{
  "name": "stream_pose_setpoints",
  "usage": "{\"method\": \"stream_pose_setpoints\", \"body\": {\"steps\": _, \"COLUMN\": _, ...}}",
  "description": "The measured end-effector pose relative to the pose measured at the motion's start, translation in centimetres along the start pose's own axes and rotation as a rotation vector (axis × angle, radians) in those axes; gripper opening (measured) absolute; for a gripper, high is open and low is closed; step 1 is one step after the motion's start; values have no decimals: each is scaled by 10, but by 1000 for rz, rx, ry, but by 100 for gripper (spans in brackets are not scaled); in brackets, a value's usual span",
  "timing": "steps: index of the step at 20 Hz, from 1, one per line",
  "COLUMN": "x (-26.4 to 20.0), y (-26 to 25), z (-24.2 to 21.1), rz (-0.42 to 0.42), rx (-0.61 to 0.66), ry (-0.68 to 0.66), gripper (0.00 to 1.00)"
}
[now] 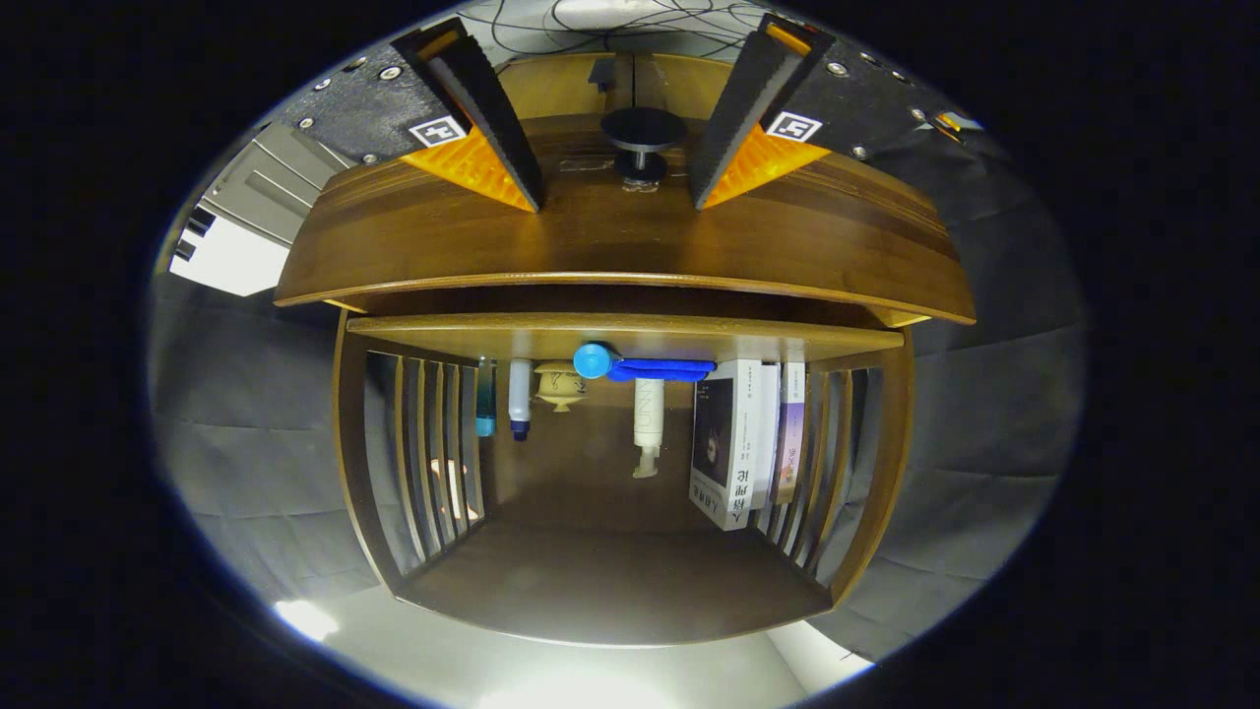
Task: Pull open the drawer, take out the items inside it, and place them on the countertop above the cabinet.
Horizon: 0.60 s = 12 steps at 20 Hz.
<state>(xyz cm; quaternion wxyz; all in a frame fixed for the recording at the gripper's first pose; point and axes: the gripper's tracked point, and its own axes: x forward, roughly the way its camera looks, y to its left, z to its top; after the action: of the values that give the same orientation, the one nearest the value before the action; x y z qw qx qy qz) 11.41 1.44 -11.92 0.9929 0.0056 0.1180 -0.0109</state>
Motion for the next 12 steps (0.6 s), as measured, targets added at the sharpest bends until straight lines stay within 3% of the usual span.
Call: {"method": "stream_pose_setpoints", "body": {"steps": 12, "x": 42, "y": -4, "z": 4, "rz": 17, "rx": -7, "ry": -5, "gripper": 95}}
